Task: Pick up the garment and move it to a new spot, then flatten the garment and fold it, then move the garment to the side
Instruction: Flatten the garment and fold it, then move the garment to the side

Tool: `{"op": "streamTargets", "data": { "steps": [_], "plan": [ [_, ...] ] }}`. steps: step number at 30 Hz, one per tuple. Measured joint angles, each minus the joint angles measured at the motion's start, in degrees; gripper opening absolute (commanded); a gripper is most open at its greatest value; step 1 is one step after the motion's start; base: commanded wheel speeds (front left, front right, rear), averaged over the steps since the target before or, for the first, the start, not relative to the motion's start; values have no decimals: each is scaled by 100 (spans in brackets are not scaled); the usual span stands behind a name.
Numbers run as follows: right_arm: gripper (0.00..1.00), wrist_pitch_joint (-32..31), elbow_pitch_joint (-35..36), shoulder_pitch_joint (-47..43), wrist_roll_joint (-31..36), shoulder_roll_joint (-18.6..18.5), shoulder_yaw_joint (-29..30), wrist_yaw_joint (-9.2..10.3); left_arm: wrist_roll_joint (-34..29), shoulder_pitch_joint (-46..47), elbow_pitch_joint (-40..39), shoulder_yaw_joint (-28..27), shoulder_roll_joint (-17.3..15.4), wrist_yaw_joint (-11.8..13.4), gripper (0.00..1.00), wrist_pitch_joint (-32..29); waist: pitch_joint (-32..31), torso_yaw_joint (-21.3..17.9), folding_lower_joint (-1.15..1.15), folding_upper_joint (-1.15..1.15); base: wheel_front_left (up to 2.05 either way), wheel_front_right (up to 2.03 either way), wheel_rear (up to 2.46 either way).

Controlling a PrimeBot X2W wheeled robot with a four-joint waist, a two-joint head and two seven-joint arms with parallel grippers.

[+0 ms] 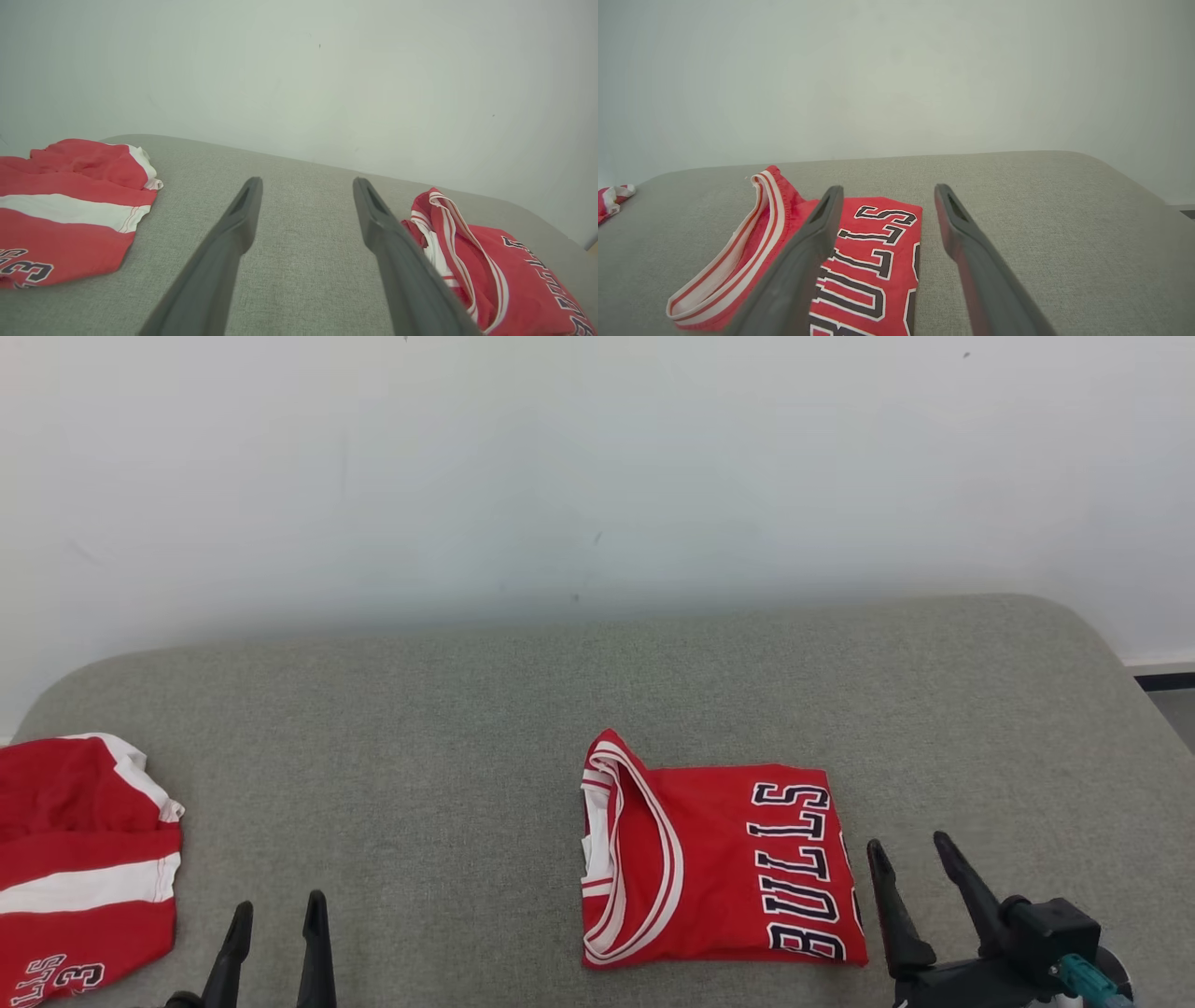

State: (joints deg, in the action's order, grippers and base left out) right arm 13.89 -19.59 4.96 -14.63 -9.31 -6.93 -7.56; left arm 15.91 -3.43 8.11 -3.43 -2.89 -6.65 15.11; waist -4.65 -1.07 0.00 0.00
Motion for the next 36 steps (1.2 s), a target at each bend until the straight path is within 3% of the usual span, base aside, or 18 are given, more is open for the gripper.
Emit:
{"op": "streamTargets", "data": {
  "steps": [18,36],
  "plan": [
    [100,-74,25,-299,-40,260,-93,0,-169,2,506,-123,0,-43,100,0,-108,-95,0,0,0,0,0],
    [100,-80,13,-286,8,355,22,0,-129,-2,516,-16,0,-16,100,0,-12,-57,0,0,0,0,0]
  ]
}}
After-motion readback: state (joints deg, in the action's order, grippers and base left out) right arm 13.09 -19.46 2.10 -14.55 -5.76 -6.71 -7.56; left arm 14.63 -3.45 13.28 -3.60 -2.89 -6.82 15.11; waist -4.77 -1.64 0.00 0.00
